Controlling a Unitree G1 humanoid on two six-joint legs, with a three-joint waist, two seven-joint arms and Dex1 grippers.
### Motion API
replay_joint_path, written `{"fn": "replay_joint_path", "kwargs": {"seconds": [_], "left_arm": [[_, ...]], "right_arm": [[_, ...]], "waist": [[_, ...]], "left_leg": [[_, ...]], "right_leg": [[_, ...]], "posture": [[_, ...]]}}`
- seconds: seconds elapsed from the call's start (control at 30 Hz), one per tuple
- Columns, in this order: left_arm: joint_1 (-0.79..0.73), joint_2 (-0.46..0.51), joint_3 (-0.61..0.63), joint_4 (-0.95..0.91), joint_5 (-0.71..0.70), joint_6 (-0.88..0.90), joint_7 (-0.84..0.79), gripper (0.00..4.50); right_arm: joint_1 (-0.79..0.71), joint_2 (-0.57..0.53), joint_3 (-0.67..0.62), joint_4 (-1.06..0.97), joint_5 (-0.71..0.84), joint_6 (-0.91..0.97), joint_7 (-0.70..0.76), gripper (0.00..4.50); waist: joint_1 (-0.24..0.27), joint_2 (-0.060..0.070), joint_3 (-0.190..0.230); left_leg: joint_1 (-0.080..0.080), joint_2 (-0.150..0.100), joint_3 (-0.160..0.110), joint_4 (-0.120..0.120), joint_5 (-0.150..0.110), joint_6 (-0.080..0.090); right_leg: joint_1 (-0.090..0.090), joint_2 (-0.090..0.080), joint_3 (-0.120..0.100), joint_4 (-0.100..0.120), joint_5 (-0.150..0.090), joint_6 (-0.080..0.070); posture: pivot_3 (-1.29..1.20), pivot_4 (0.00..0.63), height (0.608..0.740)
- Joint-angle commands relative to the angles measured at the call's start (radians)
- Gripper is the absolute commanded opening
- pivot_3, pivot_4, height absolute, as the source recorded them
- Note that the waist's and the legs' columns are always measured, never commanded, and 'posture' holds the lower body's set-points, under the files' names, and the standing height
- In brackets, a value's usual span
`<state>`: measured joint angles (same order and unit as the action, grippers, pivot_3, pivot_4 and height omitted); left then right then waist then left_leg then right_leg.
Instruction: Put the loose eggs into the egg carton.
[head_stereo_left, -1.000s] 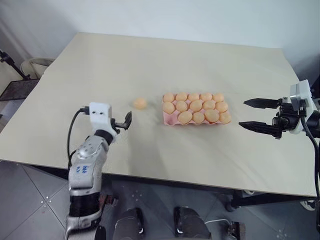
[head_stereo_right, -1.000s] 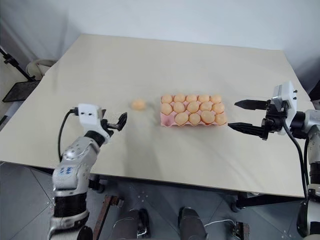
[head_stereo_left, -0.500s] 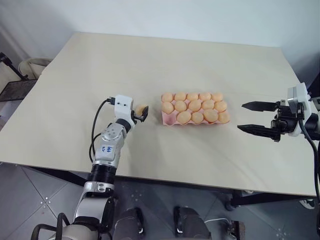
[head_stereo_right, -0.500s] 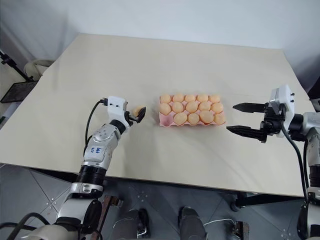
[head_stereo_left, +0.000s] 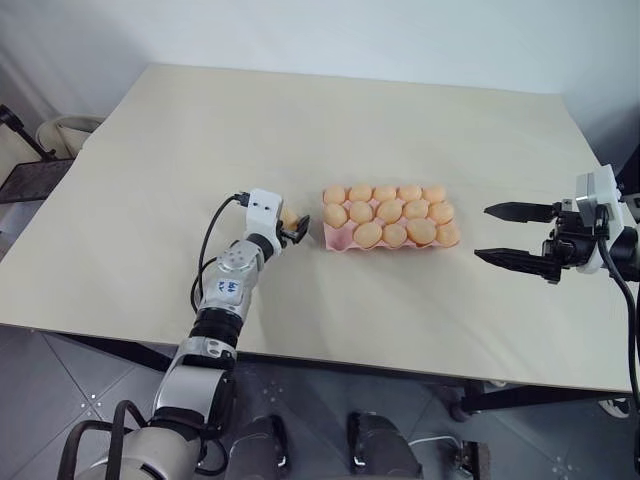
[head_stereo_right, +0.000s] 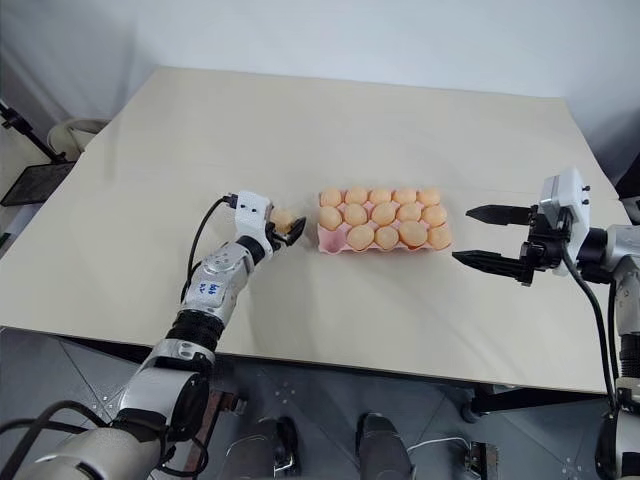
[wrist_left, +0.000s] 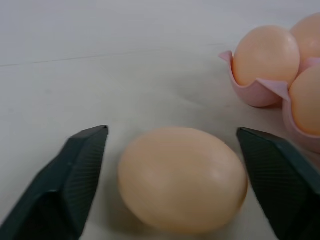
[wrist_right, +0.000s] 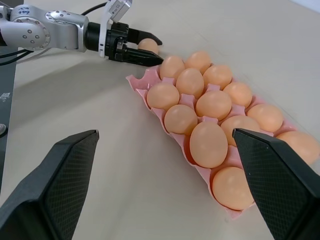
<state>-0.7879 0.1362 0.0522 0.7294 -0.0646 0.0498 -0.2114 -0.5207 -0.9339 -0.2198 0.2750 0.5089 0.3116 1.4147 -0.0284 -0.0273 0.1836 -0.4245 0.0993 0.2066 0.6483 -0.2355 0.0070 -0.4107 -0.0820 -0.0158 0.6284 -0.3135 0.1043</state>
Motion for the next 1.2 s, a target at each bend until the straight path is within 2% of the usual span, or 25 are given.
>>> {"fn": "replay_joint_path", "kwargs": {"seconds": [0.03, 0.1, 0.3, 0.43, 0.57, 0.8, 1.1, 1.2], "left_arm": [[-0.028, -0.007, -0.006, 0.014, 0.003, -0.014, -0.014, 2.95], [-0.025, -0.009, -0.01, 0.014, 0.005, -0.015, -0.019, 2.5], [-0.019, -0.006, -0.027, -0.115, -0.012, 0.009, -0.065, 2.47], [-0.034, -0.02, -0.053, -0.311, -0.087, 0.148, -0.176, 2.47], [-0.032, -0.019, -0.103, -0.409, -0.109, 0.238, -0.27, 2.47], [-0.055, 0.017, -0.206, -0.385, -0.044, 0.336, -0.351, 2.47], [-0.054, 0.044, -0.23, -0.398, -0.014, 0.407, -0.359, 2.47], [-0.052, 0.047, -0.232, -0.408, -0.016, 0.418, -0.368, 3.42]], "right_arm": [[0.005, -0.026, -0.045, -0.038, 0.02, 0.002, -0.008, 4.5], [0.009, -0.026, -0.048, -0.042, 0.021, 0.003, -0.011, 4.5], [0.036, -0.022, -0.064, -0.065, 0.028, 0.008, -0.026, 4.5], [0.058, -0.019, -0.078, -0.085, 0.036, 0.011, -0.04, 4.5], [0.087, -0.017, -0.094, -0.107, 0.046, 0.012, -0.056, 4.5], [0.171, -0.017, -0.153, -0.175, 0.069, 0.024, -0.094, 4.5], [0.262, -0.02, -0.211, -0.245, 0.093, 0.043, -0.135, 4.5], [0.263, -0.019, -0.209, -0.246, 0.095, 0.044, -0.141, 4.5]], "waist": [[0.0, 0.0, 0.0], [0.0, 0.0, 0.0], [0.001, 0.0, 0.0], [0.002, 0.0, 0.0], [0.002, 0.0, 0.0], [0.0, 0.0, 0.0], [0.001, 0.0, 0.0], [0.001, 0.0, 0.0]], "left_leg": [[0.0, 0.0, 0.0, 0.0, 0.0, 0.0], [0.0, 0.0, 0.0, 0.0, 0.0, 0.0], [0.0, 0.0, 0.0, 0.0, 0.0, 0.0], [-0.002, 0.0, 0.0, 0.0, 0.0, 0.0], [-0.002, 0.0, 0.0, 0.0, 0.0, 0.0], [-0.001, 0.0, 0.0, 0.001, 0.001, 0.0], [-0.001, 0.0, 0.0, 0.001, 0.001, 0.001], [-0.001, 0.0, 0.0, 0.002, 0.001, 0.001]], "right_leg": [[0.0, 0.0, 0.0, 0.0, 0.0, 0.0], [0.0, 0.0, 0.0, 0.0, 0.0, 0.0], [0.0, 0.0, 0.0, 0.0, 0.0, 0.0], [-0.001, 0.0, 0.0, 0.0, 0.0, 0.0], [-0.001, 0.001, 0.0, 0.0, 0.0, 0.0], [0.0, 0.001, 0.0, 0.001, 0.0, 0.0], [0.0, 0.001, 0.0, 0.0, 0.0, 0.0], [0.0, 0.001, 0.0, 0.001, 0.0, 0.0]], "posture": [[0.0, 0.15, 0.74], [0.0, 0.15, 0.74], [0.0, 0.15, 0.74], [0.0, 0.15, 0.74], [0.0, 0.15, 0.74], [0.0, 0.15, 0.74], [0.0, 0.15, 0.74], [0.0, 0.15, 0.74]]}}
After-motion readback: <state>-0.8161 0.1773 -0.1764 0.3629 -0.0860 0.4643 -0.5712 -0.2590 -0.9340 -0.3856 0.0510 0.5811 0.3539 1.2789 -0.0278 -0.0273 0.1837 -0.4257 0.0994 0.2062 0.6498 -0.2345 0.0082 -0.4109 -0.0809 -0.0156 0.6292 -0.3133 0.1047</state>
